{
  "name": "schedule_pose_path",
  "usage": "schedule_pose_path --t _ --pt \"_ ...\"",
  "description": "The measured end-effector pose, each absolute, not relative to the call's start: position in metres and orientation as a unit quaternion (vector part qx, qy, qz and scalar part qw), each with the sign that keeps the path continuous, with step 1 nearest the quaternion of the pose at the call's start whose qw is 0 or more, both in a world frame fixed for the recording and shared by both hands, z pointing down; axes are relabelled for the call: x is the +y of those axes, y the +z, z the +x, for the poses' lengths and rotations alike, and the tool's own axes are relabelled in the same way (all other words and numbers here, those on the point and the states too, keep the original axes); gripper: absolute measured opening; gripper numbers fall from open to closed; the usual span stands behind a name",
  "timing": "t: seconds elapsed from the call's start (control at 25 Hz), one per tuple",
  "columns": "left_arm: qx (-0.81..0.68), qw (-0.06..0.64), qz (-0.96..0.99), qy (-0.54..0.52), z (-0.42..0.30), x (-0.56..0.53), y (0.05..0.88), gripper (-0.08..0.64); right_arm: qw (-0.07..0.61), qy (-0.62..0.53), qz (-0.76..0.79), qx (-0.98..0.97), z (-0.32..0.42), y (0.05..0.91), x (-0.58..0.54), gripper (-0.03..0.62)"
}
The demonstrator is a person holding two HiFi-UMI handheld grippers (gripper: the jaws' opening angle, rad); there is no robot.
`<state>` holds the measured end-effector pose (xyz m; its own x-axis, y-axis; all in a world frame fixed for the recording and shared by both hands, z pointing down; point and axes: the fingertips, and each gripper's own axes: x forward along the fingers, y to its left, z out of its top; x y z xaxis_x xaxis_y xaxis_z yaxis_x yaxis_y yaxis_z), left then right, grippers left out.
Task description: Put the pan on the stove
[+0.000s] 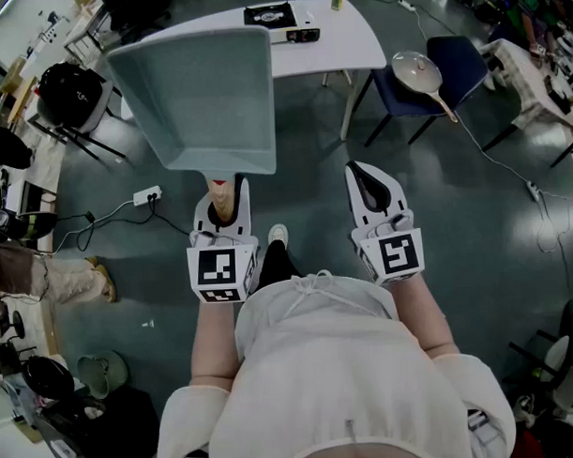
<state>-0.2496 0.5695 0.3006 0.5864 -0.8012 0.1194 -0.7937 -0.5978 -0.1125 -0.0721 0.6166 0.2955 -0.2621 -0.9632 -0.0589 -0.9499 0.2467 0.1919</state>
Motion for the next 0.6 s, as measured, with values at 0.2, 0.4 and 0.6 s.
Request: schedule_pose_path --t 0.2,0.4,0.6 --pt "0.448 0.014 -0.890 -0.077 -0.248 0.569 0.302 0.031 0.034 -0.091 0.608 -0.788 -0.068 0.299 0.617 0.002" --pt "0.453 0.009 -0.888 -0.076 -0.245 0.565 0.300 0.030 0.021 -0.076 0.615 -0.785 -0.059 0.300 0.613 0.003" --pt "0.454 0.003 -0.887 -0.079 -0.239 0.554 0.301 0.031 0.011 -0.059 0.620 -0.783 -0.047 0.303 0.600 0.005"
